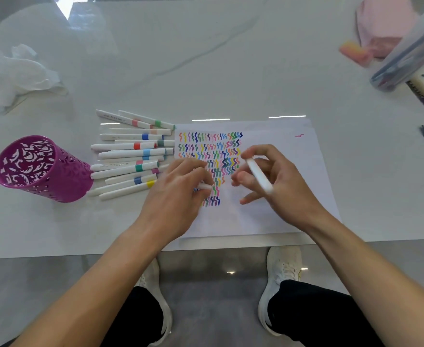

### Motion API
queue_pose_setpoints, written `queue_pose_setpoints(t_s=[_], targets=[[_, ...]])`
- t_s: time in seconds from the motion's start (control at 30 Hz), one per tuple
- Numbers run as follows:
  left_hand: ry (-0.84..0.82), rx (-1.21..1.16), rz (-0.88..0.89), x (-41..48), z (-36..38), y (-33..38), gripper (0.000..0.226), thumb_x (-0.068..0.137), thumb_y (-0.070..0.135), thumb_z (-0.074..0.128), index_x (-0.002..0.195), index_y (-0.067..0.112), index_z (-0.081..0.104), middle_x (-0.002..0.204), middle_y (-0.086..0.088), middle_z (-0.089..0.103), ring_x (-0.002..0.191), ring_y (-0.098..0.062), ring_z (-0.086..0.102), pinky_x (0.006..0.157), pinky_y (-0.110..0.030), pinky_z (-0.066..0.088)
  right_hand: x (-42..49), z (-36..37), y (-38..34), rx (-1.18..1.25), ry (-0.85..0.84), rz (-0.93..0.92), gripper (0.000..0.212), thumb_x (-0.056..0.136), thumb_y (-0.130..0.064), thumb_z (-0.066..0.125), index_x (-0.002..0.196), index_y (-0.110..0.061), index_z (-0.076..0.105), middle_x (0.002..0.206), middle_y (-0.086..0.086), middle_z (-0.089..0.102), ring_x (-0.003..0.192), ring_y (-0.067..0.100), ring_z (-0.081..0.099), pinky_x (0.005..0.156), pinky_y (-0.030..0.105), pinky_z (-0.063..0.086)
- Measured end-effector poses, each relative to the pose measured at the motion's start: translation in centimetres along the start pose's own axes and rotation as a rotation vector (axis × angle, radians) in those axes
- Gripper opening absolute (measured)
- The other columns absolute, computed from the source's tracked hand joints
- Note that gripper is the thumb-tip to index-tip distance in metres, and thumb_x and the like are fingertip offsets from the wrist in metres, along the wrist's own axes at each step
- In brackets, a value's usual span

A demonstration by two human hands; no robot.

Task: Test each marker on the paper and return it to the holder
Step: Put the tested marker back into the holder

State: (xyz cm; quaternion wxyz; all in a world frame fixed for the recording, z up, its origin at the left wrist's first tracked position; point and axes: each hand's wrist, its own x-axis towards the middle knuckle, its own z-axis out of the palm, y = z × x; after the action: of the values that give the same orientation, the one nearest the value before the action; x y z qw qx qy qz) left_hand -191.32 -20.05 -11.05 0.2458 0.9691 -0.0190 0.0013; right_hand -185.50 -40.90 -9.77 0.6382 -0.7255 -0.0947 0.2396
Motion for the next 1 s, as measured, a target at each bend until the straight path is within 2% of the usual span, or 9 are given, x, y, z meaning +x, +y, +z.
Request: queue_pose_setpoints(t_s=[0.07,0.13,0.23,0.33,0.37,0.47,0.57,0.73,1.0], targets=[[-0.012,0.037,0.026,0.0,0.4,-0.2,0.014,0.087,0.020,0.074,0.101,0.021,0.071,0.126,0.007,0.063,0.123,-0.018,0.050,0.098,-0.032,0.044,-0.1,0.2,0.4,-0.095,0.045,-0.015,0.025,0.092,-0.032,0.071,0.105,-0.013,0.062,0.084,0.011,0.068,0.076,0.022,0.069,0.061,0.041,0.063],[-0.025,0.076,0.046,0.0,0.8,-0.1,0.015,0.088,0.022,0.072,0.103,0.021,0.071,0.128,0.004,0.062,0.123,-0.020,0.052,0.098,-0.034,0.045,0.0,0.4,0.7,-0.110,0.056,0.014,0.031,0.096,-0.044,0.060,0.095,-0.014,0.065,0.076,0.009,0.065,0.068,0.022,0.063,0.058,0.039,0.060],[-0.027,0.095,0.053,-0.1,0.9,0.1,0.015,0.089,0.024,0.071,0.105,0.022,0.070,0.131,0.003,0.060,0.124,-0.021,0.051,0.098,-0.034,0.046,0.4,0.5,1.1,-0.140,0.070,0.023,0.030,0.108,-0.030,0.049,0.095,-0.016,0.071,0.075,0.011,0.067,0.064,0.021,0.061,0.055,0.035,0.057],[-0.035,0.082,0.031,0.1,0.8,0.1,0.017,0.090,0.027,0.071,0.107,0.025,0.069,0.135,0.006,0.058,0.126,-0.018,0.049,0.098,-0.034,0.047,0.9,0.5,1.4,-0.110,0.086,0.013,0.020,0.104,-0.015,0.056,0.119,-0.022,0.068,0.075,0.013,0.070,0.061,0.021,0.062,0.054,0.035,0.058],[-0.036,0.072,0.024,0.2,0.7,0.0,0.017,0.090,0.028,0.071,0.107,0.026,0.069,0.135,0.007,0.057,0.127,-0.017,0.049,0.098,-0.033,0.047,0.9,0.5,1.5,-0.091,0.094,0.004,0.020,0.102,-0.011,0.059,0.120,-0.021,0.063,0.073,0.014,0.070,0.060,0.022,0.061,0.054,0.036,0.057],[-0.040,0.063,0.011,0.2,0.7,-0.1,0.017,0.090,0.029,0.071,0.107,0.027,0.069,0.136,0.008,0.056,0.128,-0.017,0.049,0.096,-0.034,0.048,0.9,0.7,1.7,-0.086,0.135,-0.019,0.016,0.096,-0.006,0.065,0.104,-0.014,0.055,0.070,0.015,0.071,0.056,0.024,0.063,0.052,0.035,0.054],[-0.040,0.065,-0.002,0.3,0.8,-0.1,0.018,0.090,0.030,0.071,0.108,0.028,0.069,0.137,0.008,0.056,0.128,-0.016,0.048,0.096,-0.033,0.048,0.8,1.1,1.9,-0.100,0.187,-0.018,0.016,0.092,-0.004,0.070,0.090,-0.007,0.055,0.070,0.012,0.074,0.057,0.027,0.069,0.054,0.038,0.059],[-0.041,0.049,-0.008,0.3,0.9,-0.2,0.019,0.088,0.030,0.073,0.107,0.028,0.071,0.135,0.008,0.058,0.128,-0.016,0.050,0.097,-0.033,0.048,0.9,1.9,2.1,-0.128,0.225,-0.014,0.024,0.089,-0.006,0.075,0.084,0.000,0.052,0.069,0.012,0.074,0.056,0.029,0.072,0.054,0.039,0.061],[-0.035,-0.002,-0.053,0.4,0.6,-0.6,0.021,0.087,0.033,0.075,0.107,0.028,0.073,0.135,0.011,0.059,0.127,-0.012,0.050,0.098,-0.029,0.044,1.0,1.8,2.3,-0.156,0.286,-0.013,0.025,0.092,-0.014,0.073,0.081,-0.013,0.051,0.060,0.005,0.066,0.049,0.020,0.063,0.043,0.028,0.050]])
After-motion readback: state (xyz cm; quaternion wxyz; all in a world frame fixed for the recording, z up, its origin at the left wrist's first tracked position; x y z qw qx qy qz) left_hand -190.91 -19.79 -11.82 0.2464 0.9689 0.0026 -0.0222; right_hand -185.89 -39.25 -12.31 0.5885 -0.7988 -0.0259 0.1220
